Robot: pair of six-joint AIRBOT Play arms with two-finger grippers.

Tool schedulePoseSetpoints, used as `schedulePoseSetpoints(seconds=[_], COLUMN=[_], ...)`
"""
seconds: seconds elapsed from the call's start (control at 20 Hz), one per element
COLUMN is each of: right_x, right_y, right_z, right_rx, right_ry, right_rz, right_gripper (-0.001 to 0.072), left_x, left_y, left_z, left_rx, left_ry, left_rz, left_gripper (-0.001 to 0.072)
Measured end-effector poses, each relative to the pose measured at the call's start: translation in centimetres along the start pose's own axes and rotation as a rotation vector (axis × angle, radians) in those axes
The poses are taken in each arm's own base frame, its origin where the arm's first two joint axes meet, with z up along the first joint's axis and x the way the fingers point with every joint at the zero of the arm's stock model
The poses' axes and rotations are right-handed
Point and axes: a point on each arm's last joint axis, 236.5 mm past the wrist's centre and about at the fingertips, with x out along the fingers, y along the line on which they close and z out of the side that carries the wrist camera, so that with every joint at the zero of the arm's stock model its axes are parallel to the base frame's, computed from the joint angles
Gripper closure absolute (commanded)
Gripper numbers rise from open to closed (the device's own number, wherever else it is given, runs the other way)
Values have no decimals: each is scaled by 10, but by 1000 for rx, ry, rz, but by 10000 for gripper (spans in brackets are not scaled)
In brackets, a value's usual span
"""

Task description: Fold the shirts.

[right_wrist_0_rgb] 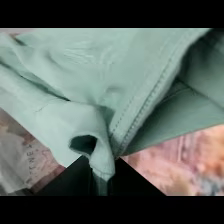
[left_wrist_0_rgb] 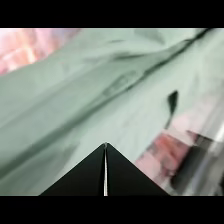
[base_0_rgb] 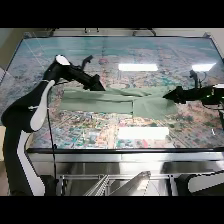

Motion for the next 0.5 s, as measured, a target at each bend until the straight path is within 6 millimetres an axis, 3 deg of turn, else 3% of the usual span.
schedulePoseSetpoints(seconds=[0.15, 0.4, 0.5], right_x=[-24, -55, -68], right_y=[8, 16, 22], right_z=[-2, -7, -8], right_rx=[1, -1, -16], right_ry=[1, 12, 22], right_rz=[30, 67, 89], right_gripper=[688, 688, 688], left_x=[44, 95, 111], left_y=[-21, -47, -46], left_z=[1, -5, -10], left_rx=[113, 232, 234], left_ry=[3, 7, 25], left_rz=[103, 194, 206], left_gripper=[704, 703, 703])
